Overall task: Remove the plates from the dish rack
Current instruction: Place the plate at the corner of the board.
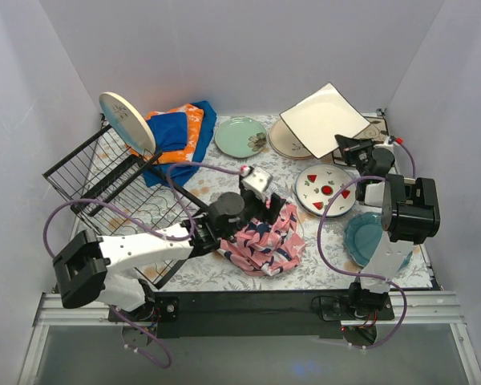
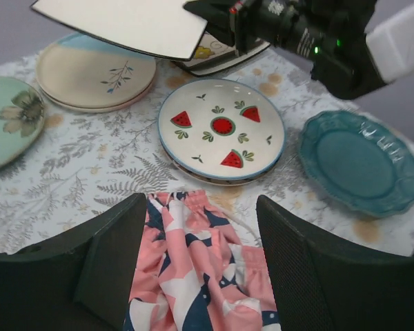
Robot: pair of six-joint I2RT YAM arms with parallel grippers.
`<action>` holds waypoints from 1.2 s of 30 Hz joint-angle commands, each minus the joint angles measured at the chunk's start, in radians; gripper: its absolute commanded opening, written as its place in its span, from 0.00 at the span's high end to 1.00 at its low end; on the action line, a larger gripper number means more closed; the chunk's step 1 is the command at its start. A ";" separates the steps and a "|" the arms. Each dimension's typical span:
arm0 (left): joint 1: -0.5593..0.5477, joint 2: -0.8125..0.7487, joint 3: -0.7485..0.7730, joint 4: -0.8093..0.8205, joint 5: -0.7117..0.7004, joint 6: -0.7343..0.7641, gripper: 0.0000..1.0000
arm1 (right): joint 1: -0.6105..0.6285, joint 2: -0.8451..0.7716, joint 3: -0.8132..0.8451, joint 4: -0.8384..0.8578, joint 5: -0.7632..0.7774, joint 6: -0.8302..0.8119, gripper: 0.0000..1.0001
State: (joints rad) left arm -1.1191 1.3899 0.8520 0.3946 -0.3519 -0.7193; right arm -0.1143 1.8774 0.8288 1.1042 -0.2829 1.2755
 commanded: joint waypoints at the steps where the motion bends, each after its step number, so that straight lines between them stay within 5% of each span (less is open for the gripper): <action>1: 0.074 -0.091 -0.019 -0.154 0.231 -0.373 0.36 | -0.034 -0.109 -0.039 0.333 0.307 -0.028 0.99; 8: 0.077 -0.199 -0.126 -0.142 0.209 -0.382 0.36 | -0.041 0.009 -0.059 0.568 0.505 -0.004 0.99; 30: 0.074 -0.166 -0.143 -0.123 0.162 -0.345 0.36 | -0.074 0.266 0.116 0.592 0.599 0.104 0.99; 36: 0.074 -0.176 -0.146 -0.126 0.145 -0.341 0.36 | -0.079 0.269 0.101 0.522 0.562 0.134 0.67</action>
State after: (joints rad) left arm -1.0428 1.2327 0.6823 0.2691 -0.1795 -1.0702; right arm -0.1852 2.1666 0.8944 1.1767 0.2687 1.3693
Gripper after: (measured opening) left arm 0.636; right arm 0.288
